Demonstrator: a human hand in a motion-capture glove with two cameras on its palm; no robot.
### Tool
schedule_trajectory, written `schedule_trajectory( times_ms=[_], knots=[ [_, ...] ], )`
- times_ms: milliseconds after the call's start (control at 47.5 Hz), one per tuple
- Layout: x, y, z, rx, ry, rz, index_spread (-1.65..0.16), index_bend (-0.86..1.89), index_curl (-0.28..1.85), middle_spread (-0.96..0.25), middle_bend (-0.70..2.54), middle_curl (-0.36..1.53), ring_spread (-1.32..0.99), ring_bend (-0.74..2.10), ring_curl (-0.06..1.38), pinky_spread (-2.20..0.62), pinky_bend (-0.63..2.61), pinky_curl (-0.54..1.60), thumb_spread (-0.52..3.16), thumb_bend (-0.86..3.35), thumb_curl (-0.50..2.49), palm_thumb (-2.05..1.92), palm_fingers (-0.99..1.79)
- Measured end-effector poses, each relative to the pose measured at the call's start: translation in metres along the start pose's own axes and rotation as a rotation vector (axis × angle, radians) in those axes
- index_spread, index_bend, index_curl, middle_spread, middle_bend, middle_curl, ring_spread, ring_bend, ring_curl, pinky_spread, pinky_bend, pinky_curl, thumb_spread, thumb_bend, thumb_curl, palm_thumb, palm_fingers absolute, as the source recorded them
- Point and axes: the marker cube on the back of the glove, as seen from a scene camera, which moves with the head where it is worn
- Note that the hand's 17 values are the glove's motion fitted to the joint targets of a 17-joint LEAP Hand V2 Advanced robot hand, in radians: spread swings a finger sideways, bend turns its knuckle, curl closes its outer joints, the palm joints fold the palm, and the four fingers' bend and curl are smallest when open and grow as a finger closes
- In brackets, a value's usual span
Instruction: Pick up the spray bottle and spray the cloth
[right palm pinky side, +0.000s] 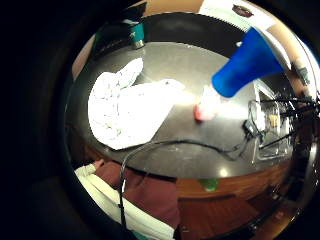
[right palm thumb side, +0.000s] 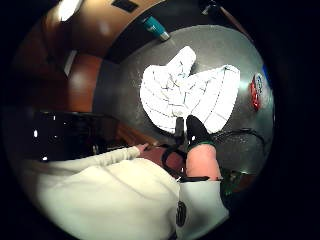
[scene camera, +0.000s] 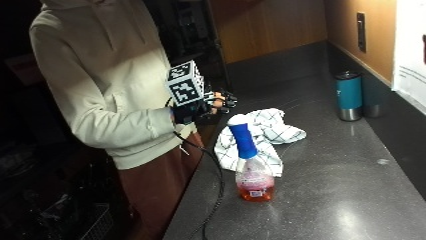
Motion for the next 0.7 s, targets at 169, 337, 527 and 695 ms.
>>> schedule_trajectory(
  times_ms=[169,337,527,695],
  knots=[
    [0.01,0.012,-0.01,0.036,-0.014,0.017,-0.3,0.26,0.19,-0.03,0.27,0.15,0.0,0.24,0.12,0.13,0.26,0.15,0.65,0.32,0.22,0.65,0.45],
    [0.023,0.026,-0.015,0.109,-0.044,0.064,-0.34,0.21,0.24,-0.03,0.26,0.2,0.0,0.25,0.16,0.16,0.22,0.19,0.81,0.25,0.28,0.7,0.47],
    [0.039,0.041,-0.029,0.265,-0.105,0.115,-0.35,0.16,0.27,-0.04,0.26,0.25,-0.01,0.26,0.2,0.16,0.19,0.22,0.87,0.18,0.34,0.74,0.53],
    [0.058,0.055,-0.032,0.43,-0.187,0.207,-0.35,0.13,0.27,-0.05,0.26,0.29,-0.03,0.29,0.23,0.15,0.2,0.25,0.89,0.11,0.39,0.76,0.55]
  ],
)
